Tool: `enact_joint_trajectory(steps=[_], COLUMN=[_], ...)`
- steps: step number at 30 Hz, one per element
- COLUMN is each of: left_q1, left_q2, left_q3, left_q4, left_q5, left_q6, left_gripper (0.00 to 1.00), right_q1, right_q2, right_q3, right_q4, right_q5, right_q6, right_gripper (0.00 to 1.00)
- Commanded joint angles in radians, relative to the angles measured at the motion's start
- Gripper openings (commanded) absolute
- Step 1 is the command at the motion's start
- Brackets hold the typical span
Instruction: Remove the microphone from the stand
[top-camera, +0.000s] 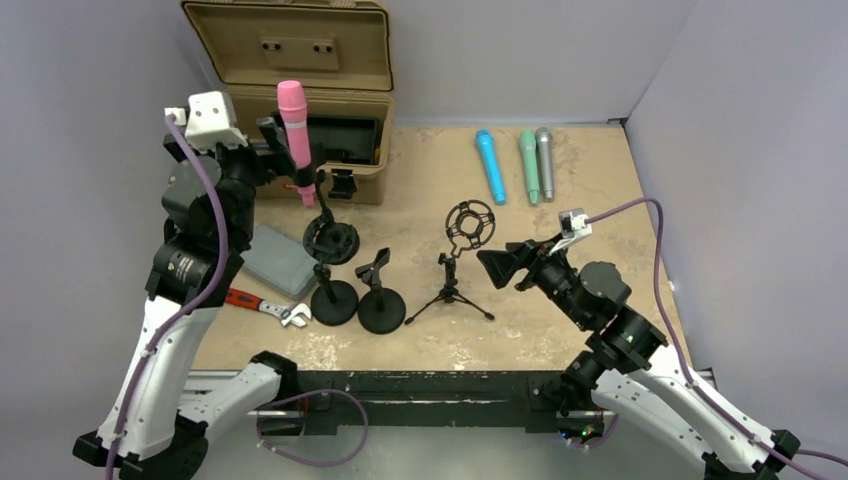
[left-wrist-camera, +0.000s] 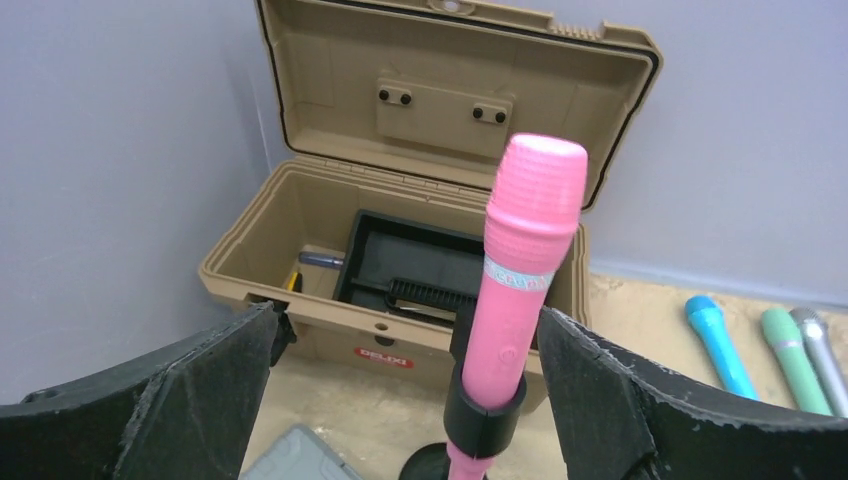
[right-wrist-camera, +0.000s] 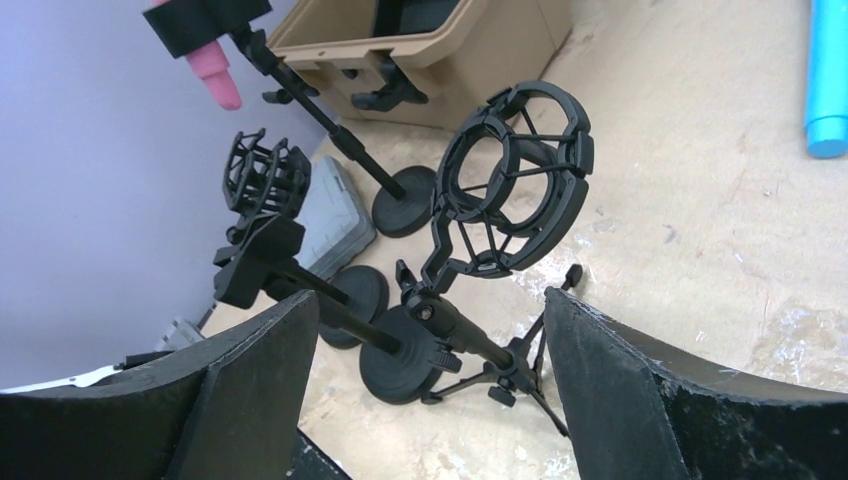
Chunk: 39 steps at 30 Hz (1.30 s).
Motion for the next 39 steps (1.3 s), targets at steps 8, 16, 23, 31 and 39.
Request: enact_joint_trajectory(steps=[8, 16, 23, 31, 39], left_q1=[0.151, 0.174, 0.174, 0.174, 0.174], left_q2=[0.159, 0.266, 0.265, 0.227, 0.241], left_q3=[0.054, 0.037, -0.023, -0.055, -0.055], left_q4=[0.013, 0.093, 0.125, 0.154, 0.194], left_q5=[0.262, 0.289, 0.339, 0.518, 0.761], left_q6=[-0.134, -0.076, -0.003, 0.019, 0.038], left_gripper=[1.00, 0.95, 0.61, 0.36, 0.13], right_q1=[0.002, 0.002, 0.002, 0.002, 0.002], right_q2=[-0.048, -0.047, -0.016, 0.006, -0.004], right_q3=[0.054, 0.067, 0.067, 0.072, 0.064], right_q4=[-0.028, -0.034, -0.017, -0.010, -0.011], right_q5=[0.011, 0.015, -0.002, -0.011, -0.003], right_q6=[-0.019, -0.011, -0.004, -0.007, -0.004], right_gripper=[0.81, 0.81, 0.81, 0.81, 0.81])
